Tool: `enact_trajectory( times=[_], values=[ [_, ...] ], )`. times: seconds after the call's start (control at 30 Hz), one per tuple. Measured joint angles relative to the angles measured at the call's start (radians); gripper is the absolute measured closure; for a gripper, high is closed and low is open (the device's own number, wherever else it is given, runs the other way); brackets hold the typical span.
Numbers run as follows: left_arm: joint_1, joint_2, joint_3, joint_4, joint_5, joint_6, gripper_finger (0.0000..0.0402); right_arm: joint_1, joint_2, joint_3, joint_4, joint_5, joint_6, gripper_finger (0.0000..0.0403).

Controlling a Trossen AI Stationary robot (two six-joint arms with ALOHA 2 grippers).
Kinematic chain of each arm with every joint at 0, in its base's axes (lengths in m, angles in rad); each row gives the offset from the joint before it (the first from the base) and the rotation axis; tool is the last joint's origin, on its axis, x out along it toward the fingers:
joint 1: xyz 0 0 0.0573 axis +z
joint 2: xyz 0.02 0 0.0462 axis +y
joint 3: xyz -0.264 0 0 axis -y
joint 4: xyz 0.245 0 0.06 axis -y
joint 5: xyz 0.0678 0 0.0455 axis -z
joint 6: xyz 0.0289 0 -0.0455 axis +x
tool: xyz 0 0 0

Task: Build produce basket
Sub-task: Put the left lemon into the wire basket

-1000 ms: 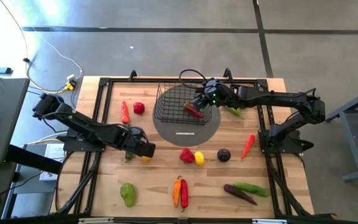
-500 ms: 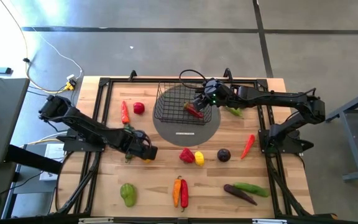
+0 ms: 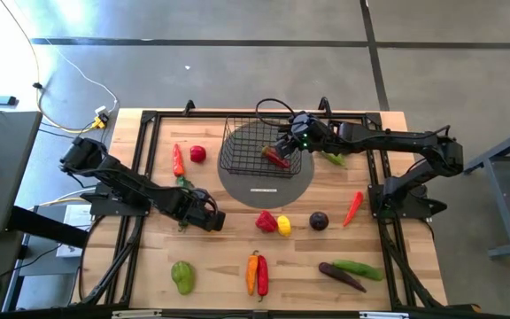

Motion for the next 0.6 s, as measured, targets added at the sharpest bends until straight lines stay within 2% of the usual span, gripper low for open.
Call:
enact_trajectory(
  times=[0.13, 0.33, 0.5, 0.6],
  values=[
    [0.000, 0.000, 0.000, -0.003, 0.000, 0.021, 0.0173, 0.000, 0.000, 0.000, -0.001, 0.000, 0.000, 0.0194],
    [0.000, -0.001, 0.000, -0.002, -0.003, 0.066, 0.0229, 0.000, 0.000, 0.000, -0.002, 0.000, -0.003, 0.0194],
    [0.000, -0.027, -0.001, 0.009, -0.002, 0.124, 0.0229, 0.000, 0.000, 0.000, -0.006, 0.000, -0.003, 0.0194],
    [0.000, -0.075, -0.001, 0.014, -0.041, 0.164, 0.0229, 0.003, 0.000, 0.000, -0.013, -0.004, -0.001, 0.0194]
  ],
)
